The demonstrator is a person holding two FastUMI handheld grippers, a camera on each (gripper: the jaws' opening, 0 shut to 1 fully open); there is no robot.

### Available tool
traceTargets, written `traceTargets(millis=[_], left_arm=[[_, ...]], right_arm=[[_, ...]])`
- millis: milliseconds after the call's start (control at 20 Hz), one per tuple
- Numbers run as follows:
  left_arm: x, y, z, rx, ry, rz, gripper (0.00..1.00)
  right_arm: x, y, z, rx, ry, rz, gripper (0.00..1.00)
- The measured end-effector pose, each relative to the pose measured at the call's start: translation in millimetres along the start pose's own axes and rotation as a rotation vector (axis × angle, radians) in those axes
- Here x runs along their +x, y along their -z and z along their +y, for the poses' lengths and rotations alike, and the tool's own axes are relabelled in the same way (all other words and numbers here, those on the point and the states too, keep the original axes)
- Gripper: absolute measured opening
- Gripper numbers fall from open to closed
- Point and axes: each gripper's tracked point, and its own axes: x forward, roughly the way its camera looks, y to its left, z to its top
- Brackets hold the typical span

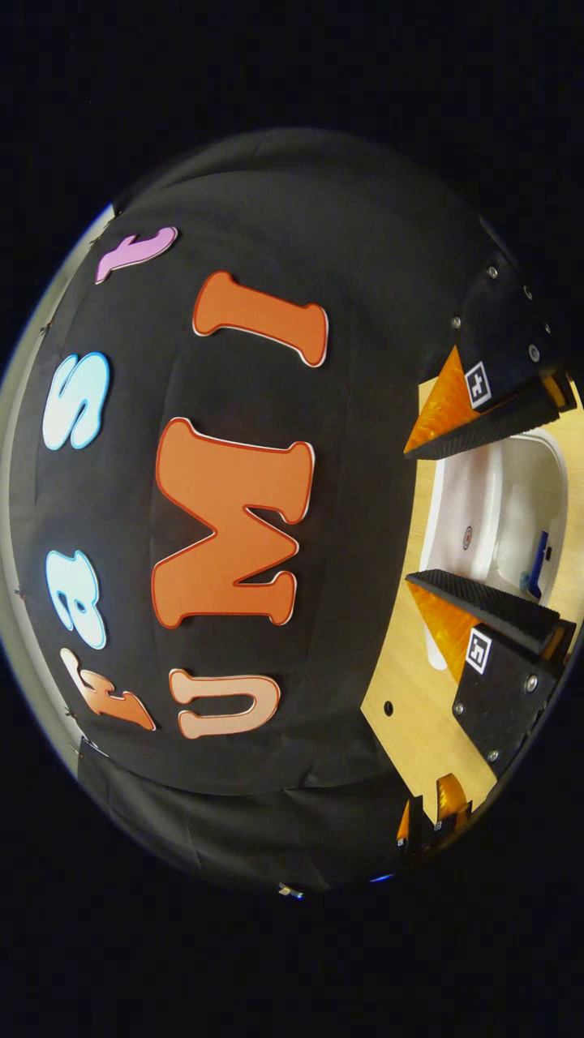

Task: Press the lid of the desktop garbage bin to open it, pick up the crumpled paper on the desktop and throw it into the bin, then pick up the pop can on the desktop and drop it into the bin, and finally close the garbage bin lid.

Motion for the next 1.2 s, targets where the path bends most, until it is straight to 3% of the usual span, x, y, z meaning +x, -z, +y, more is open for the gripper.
traceTargets(millis=[600,1200], left_arm=[[8.2,10.6,-30.1,0.027,0.057,0.026,0.92],[12.3,23.2,-32.1,0.010,0.067,0.068,0.91]], right_arm=[[-27.8,88.3,20.5,0.024,0.012,0.156,0.83],[-32.7,107.6,29.9,0.102,0.054,0.160,0.84]])
